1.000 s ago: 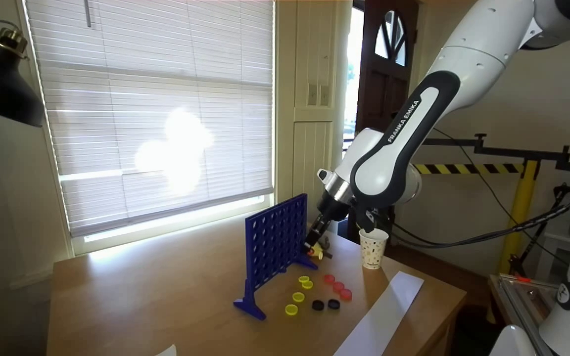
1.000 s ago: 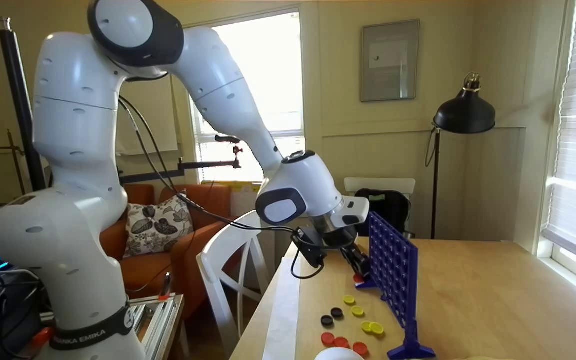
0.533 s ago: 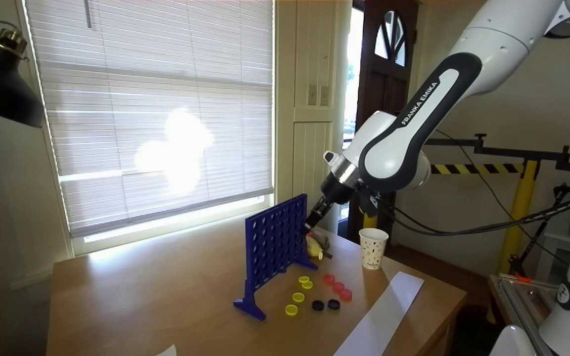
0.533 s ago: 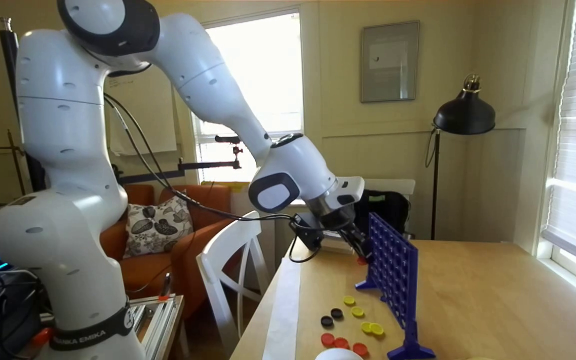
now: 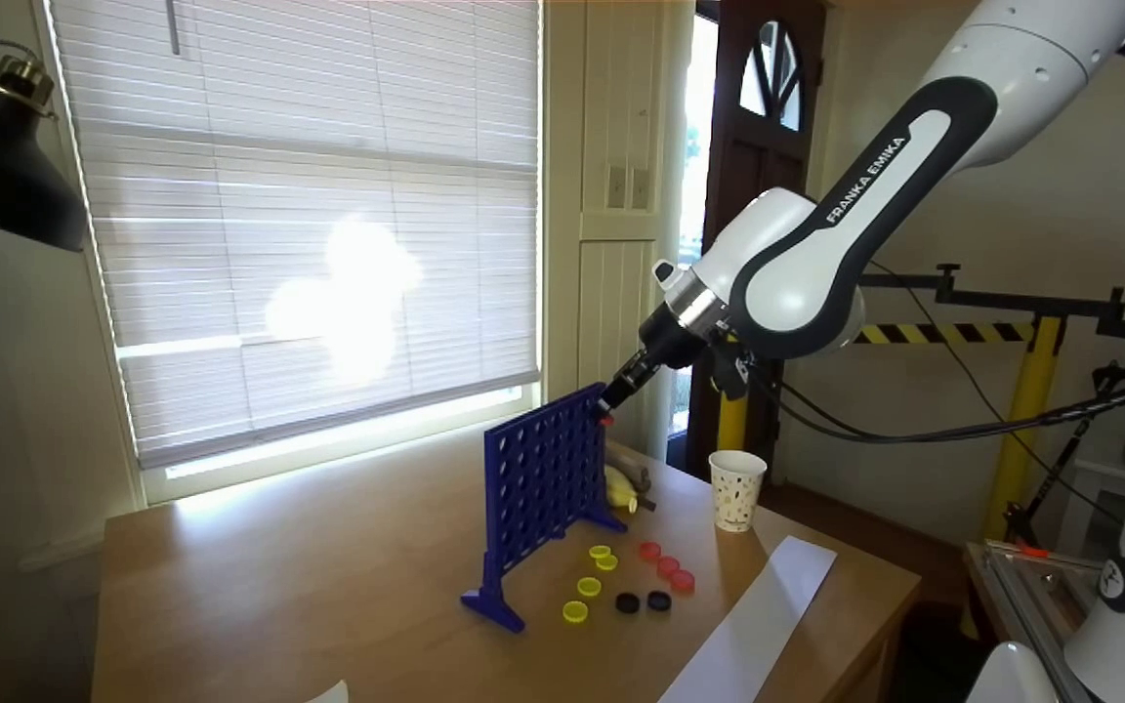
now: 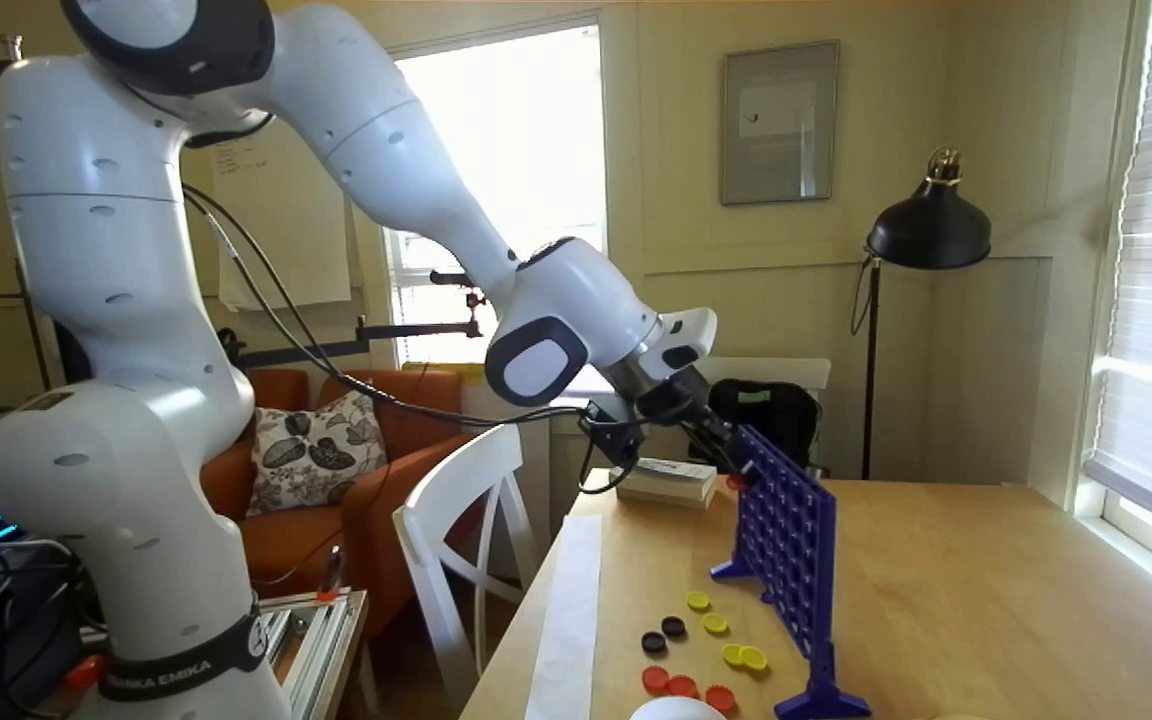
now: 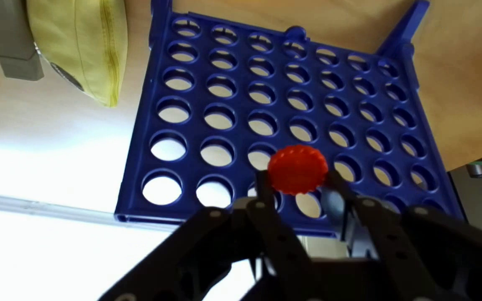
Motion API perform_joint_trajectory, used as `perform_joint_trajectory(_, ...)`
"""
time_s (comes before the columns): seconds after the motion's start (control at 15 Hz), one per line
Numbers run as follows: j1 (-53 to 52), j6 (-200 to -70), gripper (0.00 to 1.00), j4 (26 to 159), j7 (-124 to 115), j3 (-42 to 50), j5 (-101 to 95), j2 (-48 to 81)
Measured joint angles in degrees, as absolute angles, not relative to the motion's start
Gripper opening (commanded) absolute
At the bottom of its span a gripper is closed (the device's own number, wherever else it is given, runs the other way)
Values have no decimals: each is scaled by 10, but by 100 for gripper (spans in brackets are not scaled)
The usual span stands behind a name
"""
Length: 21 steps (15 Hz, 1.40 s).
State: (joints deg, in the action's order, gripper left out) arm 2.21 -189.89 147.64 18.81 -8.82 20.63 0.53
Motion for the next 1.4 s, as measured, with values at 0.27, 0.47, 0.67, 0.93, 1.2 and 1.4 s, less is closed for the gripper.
perform_joint_trajectory(0.27,21,-1939,10,1490,169,-86,204,-13)
perform_joint_trajectory(0.47,21,-1969,10,1500,156,-86,204,-22)
perform_joint_trajectory(0.67,21,-2001,10,1508,141,-83,203,-25)
perform_joint_trajectory(0.93,22,-2039,10,1519,115,-71,189,-25)
perform_joint_trajectory(1.2,22,-2065,10,1528,73,-46,142,-24)
perform_joint_trajectory(1.4,23,-2081,10,1530,26,-29,91,-16)
